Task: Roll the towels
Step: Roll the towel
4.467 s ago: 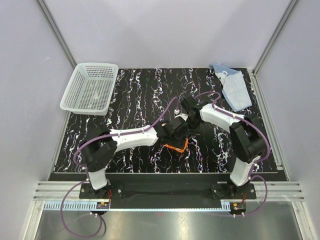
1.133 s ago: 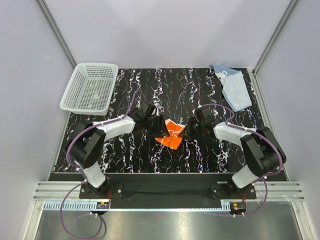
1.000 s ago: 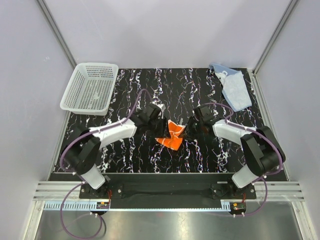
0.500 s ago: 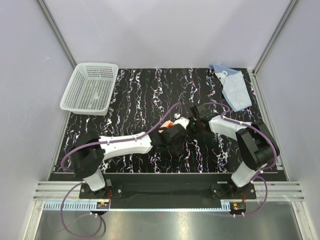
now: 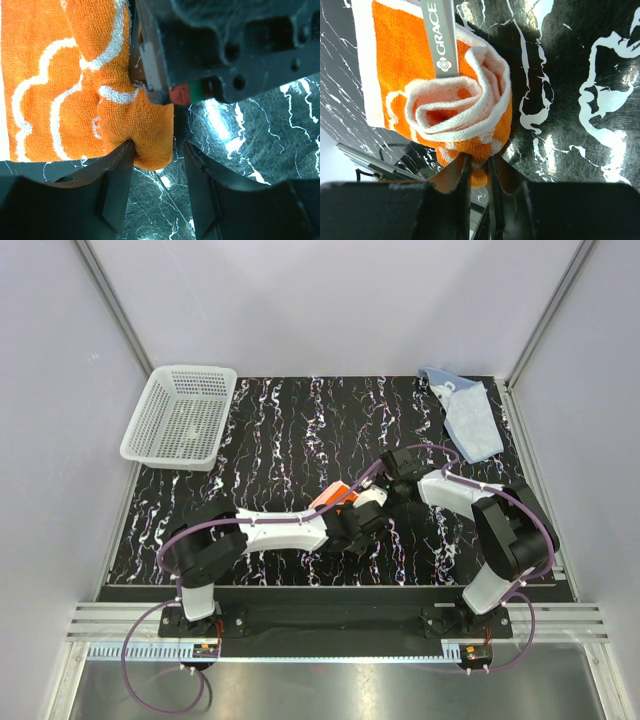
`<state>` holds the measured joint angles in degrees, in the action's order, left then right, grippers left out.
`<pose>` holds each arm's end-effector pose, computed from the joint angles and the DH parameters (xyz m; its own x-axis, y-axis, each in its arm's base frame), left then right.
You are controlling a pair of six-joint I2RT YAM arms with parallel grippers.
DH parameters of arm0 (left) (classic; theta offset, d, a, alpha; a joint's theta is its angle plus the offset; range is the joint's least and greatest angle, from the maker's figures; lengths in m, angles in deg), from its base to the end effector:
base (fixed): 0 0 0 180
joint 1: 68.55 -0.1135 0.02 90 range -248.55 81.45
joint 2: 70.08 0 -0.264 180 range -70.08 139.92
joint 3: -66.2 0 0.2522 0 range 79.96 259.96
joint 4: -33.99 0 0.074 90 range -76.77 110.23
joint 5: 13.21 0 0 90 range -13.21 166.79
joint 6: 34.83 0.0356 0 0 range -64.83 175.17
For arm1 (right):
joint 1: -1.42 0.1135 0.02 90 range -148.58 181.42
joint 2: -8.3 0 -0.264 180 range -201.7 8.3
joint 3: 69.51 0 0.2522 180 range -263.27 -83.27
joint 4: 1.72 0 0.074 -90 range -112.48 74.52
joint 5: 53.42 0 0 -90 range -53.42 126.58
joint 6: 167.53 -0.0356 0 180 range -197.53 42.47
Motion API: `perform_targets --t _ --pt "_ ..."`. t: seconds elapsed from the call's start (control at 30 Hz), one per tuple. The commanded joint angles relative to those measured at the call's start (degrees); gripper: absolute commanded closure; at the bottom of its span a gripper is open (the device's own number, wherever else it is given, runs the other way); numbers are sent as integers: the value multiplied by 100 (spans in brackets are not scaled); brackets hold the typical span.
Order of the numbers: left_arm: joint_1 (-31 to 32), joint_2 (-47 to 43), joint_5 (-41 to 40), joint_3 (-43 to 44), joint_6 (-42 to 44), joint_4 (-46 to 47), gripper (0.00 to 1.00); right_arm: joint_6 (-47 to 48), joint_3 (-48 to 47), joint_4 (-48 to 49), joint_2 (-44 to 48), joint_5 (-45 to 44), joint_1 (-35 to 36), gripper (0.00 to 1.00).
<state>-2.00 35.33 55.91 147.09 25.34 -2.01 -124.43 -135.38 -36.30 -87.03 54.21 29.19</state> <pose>0.1598 -0.3366 0.1700 -0.6922 0.4278 -0.5813 0.5107 0.8594 0.0244 0.2705 0.1546 0.1553 -0.9535 0.2844 -0.1003 0.1973 0.8398 0.5057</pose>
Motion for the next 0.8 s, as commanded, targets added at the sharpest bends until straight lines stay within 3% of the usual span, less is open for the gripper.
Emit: perform_targets --t 0.0,0.23,0.4,0.5,0.67,0.77 --pt "-36 182 -346 -86 -59 123 50 154 -185 -274 94 118 80 87" --pt "-71 463 -224 -244 -41 307 50 242 -202 -370 76 153 88 86" --pt "-229 411 49 -841 -181 773 47 347 -255 -467 76 302 80 84" --pt "-396 428 225 -843 -208 809 57 383 -281 -432 41 469 80 82" --pt "-581 788 532 -641 -173 704 96 541 -378 -502 -135 619 80 78" --pt "-607 754 743 -631 -112 721 100 602 -448 -581 -205 567 71 74"
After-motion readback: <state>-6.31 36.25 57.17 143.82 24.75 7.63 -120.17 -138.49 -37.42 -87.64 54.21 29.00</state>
